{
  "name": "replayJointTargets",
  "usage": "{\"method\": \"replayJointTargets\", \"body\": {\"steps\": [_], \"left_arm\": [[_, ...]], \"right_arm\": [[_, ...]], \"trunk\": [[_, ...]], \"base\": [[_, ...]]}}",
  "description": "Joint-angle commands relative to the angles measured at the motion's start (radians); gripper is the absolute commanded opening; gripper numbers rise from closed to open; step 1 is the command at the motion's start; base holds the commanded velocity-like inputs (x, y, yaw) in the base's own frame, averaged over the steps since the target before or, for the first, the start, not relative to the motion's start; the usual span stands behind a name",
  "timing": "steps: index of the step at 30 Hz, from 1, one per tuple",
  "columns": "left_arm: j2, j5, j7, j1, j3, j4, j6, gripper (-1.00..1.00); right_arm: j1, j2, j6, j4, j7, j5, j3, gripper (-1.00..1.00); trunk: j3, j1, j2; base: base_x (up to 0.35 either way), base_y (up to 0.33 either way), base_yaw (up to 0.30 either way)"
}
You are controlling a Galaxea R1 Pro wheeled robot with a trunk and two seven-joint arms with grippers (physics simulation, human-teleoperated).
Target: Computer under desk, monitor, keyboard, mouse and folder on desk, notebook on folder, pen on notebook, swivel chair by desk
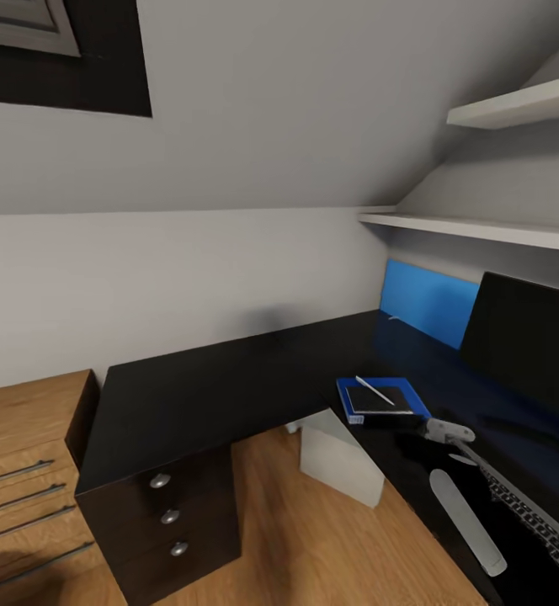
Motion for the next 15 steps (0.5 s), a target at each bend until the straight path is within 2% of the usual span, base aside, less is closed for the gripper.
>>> {"method": "replayJointTargets", "body": {"steps": [1,10,15], "left_arm": [[0.001,0.005,0.008,0.001,-0.008,-0.003,0.0,1.0],[0.002,0.005,0.008,0.001,-0.008,-0.003,0.0,1.0],[0.002,0.005,0.008,0.001,-0.007,-0.003,0.0,1.0]], "right_arm": [[-0.001,-0.001,0.001,0.0,-0.01,-0.009,0.003,1.0],[-0.001,0.002,0.002,0.089,-0.009,-0.002,0.015,1.0],[-0.002,0.005,0.003,0.121,-0.009,0.008,0.017,1.0]], "trunk": [[-0.001,0.0,-0.001],[-0.001,0.0,-0.001],[-0.001,0.0,-0.001]], "base": [[0.0,0.0,-0.285],[0.0,0.0,-0.282],[0.0,0.0,-0.123]]}}
